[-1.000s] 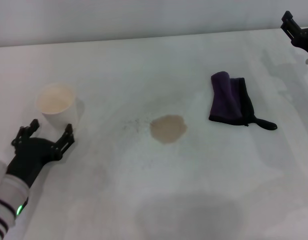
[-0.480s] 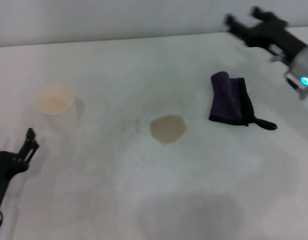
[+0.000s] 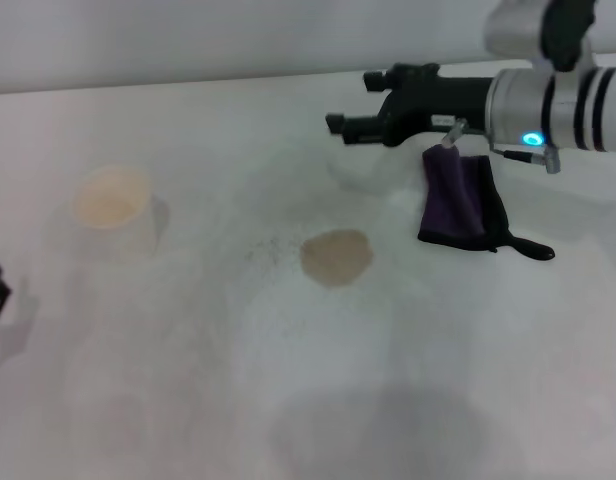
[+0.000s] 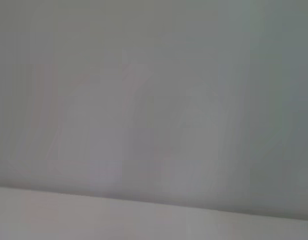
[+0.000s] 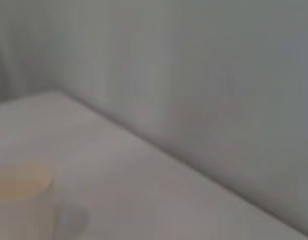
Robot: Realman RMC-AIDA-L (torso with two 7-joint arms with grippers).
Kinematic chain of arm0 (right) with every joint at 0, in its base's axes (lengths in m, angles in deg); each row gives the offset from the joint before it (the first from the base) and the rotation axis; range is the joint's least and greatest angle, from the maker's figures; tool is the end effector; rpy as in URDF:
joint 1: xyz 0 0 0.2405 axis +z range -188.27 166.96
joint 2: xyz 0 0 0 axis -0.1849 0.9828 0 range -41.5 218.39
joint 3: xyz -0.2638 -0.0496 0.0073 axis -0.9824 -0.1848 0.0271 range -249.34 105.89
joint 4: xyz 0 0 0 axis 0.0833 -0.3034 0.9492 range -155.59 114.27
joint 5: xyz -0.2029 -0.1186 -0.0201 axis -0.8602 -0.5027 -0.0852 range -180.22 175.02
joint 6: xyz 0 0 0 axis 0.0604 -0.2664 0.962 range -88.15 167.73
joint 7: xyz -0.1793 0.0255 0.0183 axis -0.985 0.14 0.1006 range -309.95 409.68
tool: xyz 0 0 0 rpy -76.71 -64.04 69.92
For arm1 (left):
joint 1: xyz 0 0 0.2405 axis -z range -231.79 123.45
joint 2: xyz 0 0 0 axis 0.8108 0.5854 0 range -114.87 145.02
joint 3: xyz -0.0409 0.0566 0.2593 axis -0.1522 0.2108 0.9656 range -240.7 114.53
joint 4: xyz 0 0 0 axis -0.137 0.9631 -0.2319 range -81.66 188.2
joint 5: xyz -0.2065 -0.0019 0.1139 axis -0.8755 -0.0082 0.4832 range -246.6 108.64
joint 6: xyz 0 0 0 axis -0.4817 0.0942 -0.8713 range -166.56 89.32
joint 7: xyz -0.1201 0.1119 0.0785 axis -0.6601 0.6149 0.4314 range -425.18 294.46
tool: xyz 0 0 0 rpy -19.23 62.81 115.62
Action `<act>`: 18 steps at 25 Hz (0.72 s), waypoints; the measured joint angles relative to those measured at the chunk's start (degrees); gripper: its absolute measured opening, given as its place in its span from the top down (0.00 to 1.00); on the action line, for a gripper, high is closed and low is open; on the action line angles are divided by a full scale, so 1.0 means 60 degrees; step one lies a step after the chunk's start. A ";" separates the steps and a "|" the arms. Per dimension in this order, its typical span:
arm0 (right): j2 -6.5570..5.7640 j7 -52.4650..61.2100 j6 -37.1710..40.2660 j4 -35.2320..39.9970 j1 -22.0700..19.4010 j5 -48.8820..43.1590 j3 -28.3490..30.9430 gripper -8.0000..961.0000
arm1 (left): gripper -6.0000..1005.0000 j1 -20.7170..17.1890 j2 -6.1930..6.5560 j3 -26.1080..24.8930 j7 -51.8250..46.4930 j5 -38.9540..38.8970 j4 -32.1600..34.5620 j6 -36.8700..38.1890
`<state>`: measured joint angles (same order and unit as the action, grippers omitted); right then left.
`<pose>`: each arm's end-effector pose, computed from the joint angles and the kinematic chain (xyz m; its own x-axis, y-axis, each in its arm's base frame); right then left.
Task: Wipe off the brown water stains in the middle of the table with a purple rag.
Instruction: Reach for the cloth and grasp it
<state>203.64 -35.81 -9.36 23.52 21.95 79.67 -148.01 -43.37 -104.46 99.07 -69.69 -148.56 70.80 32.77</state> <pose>0.2409 0.4625 -0.0574 0.8680 -0.3373 -0.3643 -0.4835 -0.7414 -0.4654 -0.3947 0.2764 -0.0781 0.6198 0.1046 0.7777 0.7829 -0.0148 -0.6220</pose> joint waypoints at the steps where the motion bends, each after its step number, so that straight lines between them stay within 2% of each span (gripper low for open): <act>1: 0.0000 0.0000 0.0000 0.0000 0.0000 0.0000 0.0000 0.17 | 0.12 0.0020 0.0001 -0.0002 -0.0003 -0.0218 -0.0042 -0.0009; 10: -0.0026 0.5793 -0.0537 0.2192 -0.0245 -0.5708 0.0122 0.17 | 0.12 0.0200 0.0029 -0.0014 -0.0010 -0.0912 -0.0422 0.0284; 15: -0.0013 0.6876 -0.1806 0.3291 -0.0588 -0.6793 0.0155 0.18 | 0.12 0.0422 0.0030 -0.0015 -0.0010 -0.1064 -0.0473 0.0298; 18: 0.0002 0.7244 -0.2229 0.3407 -0.0645 -0.7141 0.0136 0.18 | 0.12 0.0554 0.0030 -0.0015 -0.0011 -0.1141 -0.0481 0.0301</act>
<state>203.66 7.65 -22.73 43.96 18.07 36.82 -147.19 -40.04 -104.28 98.98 -69.76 -155.41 67.91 34.58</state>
